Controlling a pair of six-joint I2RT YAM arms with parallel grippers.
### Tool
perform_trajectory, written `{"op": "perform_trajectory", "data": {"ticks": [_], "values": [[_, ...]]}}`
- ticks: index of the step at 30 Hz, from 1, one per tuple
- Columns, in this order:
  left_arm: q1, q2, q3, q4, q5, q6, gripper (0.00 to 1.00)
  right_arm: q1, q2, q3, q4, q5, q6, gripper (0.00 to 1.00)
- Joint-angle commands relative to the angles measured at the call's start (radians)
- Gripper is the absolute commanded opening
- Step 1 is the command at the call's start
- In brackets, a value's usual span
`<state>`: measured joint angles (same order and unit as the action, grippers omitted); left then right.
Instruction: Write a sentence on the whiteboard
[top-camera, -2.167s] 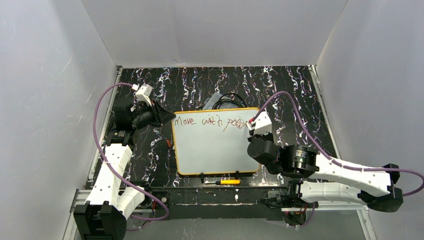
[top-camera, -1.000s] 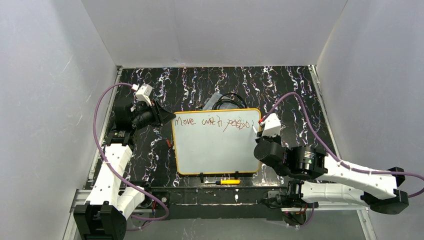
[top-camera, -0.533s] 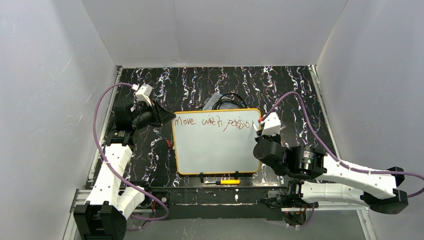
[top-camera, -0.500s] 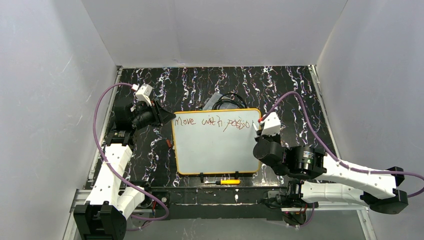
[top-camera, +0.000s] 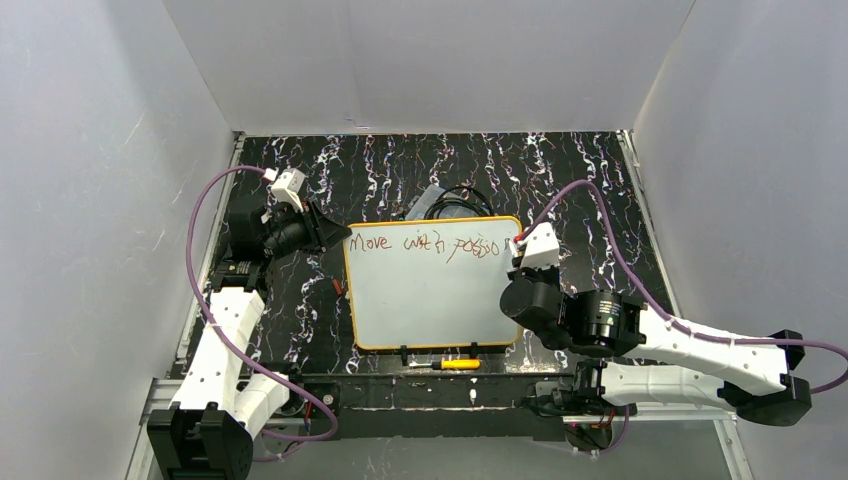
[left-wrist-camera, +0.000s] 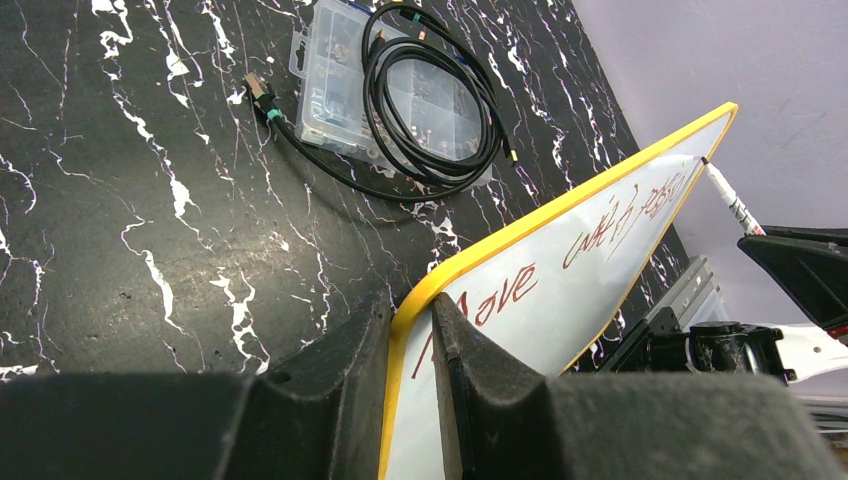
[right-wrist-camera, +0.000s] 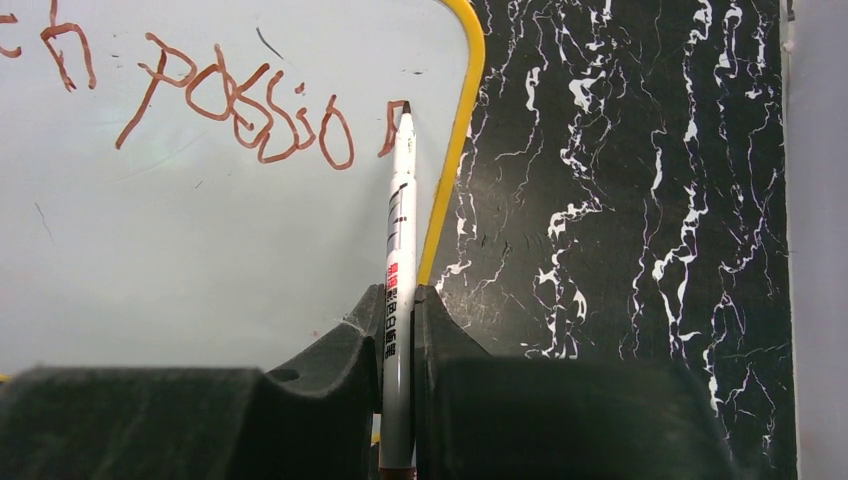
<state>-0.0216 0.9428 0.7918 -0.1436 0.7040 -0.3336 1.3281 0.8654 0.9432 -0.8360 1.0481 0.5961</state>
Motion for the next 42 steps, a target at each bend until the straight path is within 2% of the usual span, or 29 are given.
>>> {"op": "perform_trajectory", "data": {"ticks": [1,23,35,38,42], "values": [[-0.003,-0.004,0.020,-0.016,0.021,0.002,0.19,-0.004,-0.023,0.042,-0.055,0.059,0.053,0.01],[-0.003,-0.011,0.020,-0.015,0.020,0.001,0.19,-0.005,-0.023,0.011,-0.131,-0.068,0.115,0.01],[-0.003,-0.014,0.020,-0.019,0.016,0.004,0.19,-0.004,-0.037,0.039,-0.149,-0.064,0.127,0.01],[-0.003,-0.010,0.020,-0.021,0.014,0.005,0.19,-0.004,-0.049,0.092,-0.144,-0.060,0.108,0.01],[-0.003,-0.015,0.023,-0.030,0.008,0.013,0.19,-0.004,-0.056,0.142,-0.048,-0.091,-0.016,0.01]]}}
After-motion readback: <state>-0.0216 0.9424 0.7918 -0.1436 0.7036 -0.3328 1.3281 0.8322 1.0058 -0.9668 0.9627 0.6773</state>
